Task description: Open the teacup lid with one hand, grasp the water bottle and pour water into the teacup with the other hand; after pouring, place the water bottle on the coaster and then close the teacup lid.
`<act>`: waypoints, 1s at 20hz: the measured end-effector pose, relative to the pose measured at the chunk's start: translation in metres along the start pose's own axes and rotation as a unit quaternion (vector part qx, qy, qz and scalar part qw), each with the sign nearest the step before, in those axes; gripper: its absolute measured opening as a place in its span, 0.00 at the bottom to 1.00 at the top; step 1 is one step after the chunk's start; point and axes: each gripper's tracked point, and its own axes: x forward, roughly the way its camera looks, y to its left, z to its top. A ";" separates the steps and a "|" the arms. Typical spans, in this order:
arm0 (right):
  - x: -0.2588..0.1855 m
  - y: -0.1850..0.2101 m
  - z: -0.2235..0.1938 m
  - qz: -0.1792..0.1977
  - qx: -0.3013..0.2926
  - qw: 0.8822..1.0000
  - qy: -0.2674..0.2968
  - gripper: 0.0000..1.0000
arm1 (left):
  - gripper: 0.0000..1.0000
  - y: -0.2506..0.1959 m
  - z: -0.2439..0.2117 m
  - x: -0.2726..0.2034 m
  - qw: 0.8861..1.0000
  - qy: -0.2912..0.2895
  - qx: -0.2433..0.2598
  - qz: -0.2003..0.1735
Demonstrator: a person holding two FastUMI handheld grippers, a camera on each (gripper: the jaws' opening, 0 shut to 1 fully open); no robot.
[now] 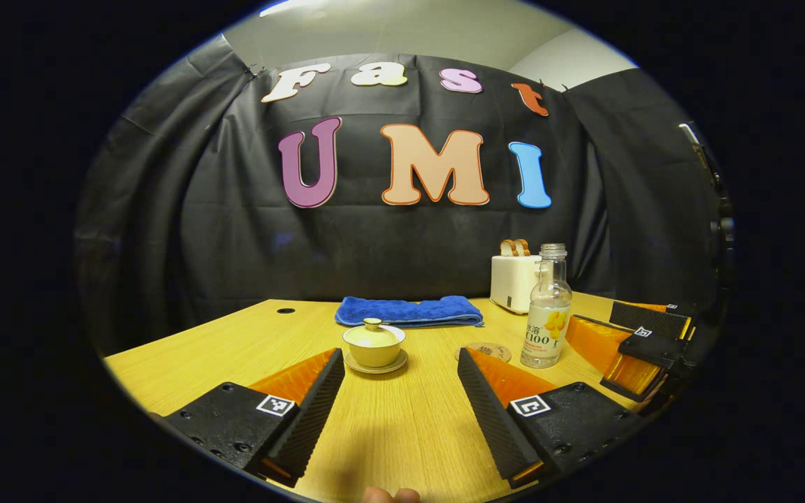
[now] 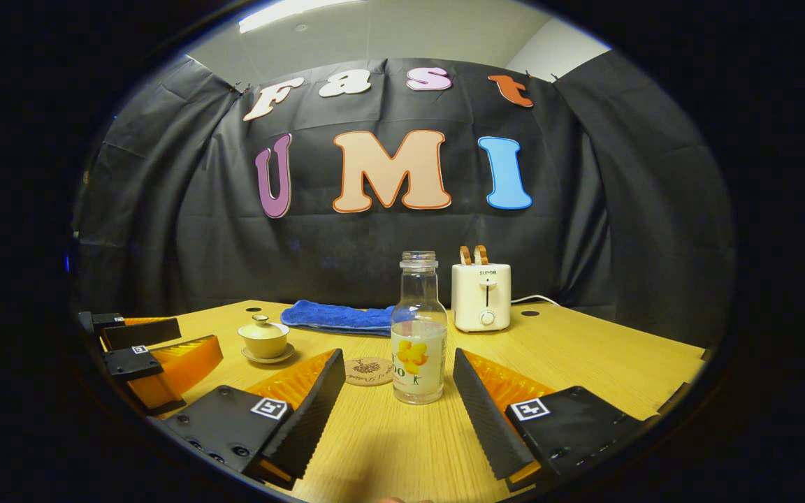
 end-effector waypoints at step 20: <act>-0.001 0.001 0.000 0.003 0.001 1.000 0.001 1.00 | 0.96 0.018 -0.001 0.077 1.000 -0.002 0.002 0.010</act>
